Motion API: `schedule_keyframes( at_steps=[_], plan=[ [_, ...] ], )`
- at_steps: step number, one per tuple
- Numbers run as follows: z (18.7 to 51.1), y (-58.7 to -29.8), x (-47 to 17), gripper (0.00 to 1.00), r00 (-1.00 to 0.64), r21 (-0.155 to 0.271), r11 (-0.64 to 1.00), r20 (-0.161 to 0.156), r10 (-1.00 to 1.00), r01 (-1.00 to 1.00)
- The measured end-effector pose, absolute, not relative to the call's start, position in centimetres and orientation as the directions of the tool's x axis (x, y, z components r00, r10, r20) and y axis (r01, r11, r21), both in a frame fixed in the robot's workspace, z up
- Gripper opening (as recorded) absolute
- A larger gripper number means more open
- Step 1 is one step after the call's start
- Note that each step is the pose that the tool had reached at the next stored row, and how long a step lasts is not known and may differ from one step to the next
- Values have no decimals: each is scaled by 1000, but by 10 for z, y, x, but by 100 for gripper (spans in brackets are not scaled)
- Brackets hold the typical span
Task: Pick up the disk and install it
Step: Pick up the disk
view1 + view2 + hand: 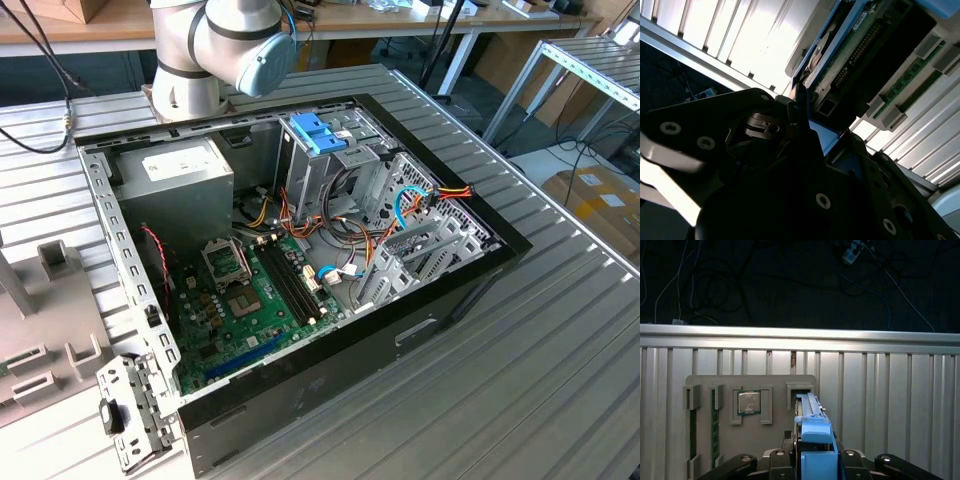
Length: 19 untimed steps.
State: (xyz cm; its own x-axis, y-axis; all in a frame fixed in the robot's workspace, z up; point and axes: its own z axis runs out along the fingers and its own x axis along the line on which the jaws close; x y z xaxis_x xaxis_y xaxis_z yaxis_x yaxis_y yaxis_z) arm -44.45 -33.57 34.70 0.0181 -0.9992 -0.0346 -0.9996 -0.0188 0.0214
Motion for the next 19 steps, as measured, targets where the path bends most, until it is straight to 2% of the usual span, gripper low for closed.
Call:
schedule_keyframes(
  at_steps=[19],
  plan=[
    [356, -336, -445, 37, 18, 21, -19, -36, -999, -1000]
  ],
)
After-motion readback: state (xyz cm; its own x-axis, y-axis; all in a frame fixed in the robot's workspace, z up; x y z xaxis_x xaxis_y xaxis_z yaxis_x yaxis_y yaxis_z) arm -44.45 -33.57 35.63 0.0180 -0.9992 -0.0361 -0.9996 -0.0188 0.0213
